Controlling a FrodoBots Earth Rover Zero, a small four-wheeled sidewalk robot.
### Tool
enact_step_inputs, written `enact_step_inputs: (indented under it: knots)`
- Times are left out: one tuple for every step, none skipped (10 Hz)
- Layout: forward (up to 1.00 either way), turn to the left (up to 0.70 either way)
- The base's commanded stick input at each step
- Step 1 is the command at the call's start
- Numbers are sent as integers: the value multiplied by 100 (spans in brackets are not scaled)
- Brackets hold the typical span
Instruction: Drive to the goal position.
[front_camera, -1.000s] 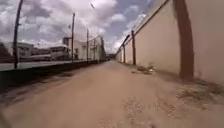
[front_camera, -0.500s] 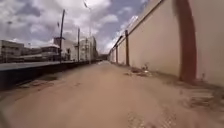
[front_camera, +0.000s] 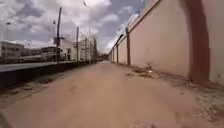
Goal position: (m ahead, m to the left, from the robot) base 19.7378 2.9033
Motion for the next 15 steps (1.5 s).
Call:
enact_step_inputs:
  knots:
    - [85, 0]
    - [85, 34]
    - [85, 34]
    - [85, 34]
    - [85, 27]
    - [85, 3]
    - [85, 0]
    - [85, 0]
    - [85, 0]
    - [85, 0]
    - [85, 0]
    - [85, 0]
    - [85, 0]
    - [85, 0]
    - [85, 0]
